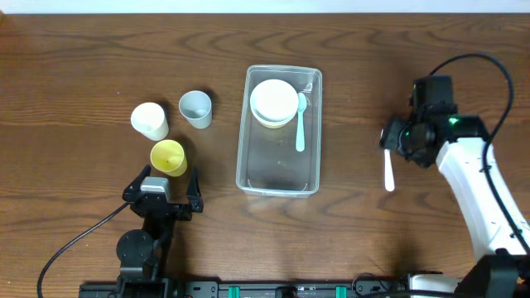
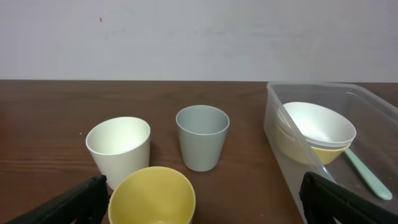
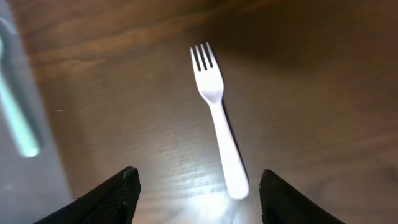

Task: Pack container
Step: 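Move the right gripper to the pink fork and grasp it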

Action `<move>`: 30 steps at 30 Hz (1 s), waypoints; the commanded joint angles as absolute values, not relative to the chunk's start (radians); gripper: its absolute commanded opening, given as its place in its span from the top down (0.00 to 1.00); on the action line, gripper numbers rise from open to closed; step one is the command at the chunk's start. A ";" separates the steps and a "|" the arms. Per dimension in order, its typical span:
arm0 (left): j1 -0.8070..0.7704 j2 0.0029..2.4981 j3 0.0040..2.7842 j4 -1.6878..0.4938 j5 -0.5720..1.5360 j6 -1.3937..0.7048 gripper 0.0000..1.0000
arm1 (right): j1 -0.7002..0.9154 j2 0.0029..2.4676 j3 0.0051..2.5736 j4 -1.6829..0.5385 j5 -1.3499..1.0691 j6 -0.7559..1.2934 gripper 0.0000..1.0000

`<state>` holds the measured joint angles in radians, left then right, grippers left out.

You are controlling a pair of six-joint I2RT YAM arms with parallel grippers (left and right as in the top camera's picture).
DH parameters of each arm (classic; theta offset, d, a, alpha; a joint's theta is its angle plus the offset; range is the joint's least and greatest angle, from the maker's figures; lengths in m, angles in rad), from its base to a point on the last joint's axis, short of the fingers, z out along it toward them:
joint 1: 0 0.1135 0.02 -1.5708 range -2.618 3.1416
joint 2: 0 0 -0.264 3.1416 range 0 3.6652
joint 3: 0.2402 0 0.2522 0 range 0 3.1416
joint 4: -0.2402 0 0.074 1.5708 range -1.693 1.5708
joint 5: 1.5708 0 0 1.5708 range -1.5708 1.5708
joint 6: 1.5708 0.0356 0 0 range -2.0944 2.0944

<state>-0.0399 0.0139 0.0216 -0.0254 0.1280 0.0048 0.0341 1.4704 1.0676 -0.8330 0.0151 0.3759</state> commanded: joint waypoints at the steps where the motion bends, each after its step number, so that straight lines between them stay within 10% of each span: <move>1: -0.036 0.012 0.004 -0.059 0.146 0.019 0.02 | 0.040 1.473 0.973 -0.764 0.014 0.292 0.37; 30: -0.036 0.012 0.004 -0.059 0.146 0.019 0.02 | 0.039 1.690 0.807 -0.438 0.013 0.119 0.41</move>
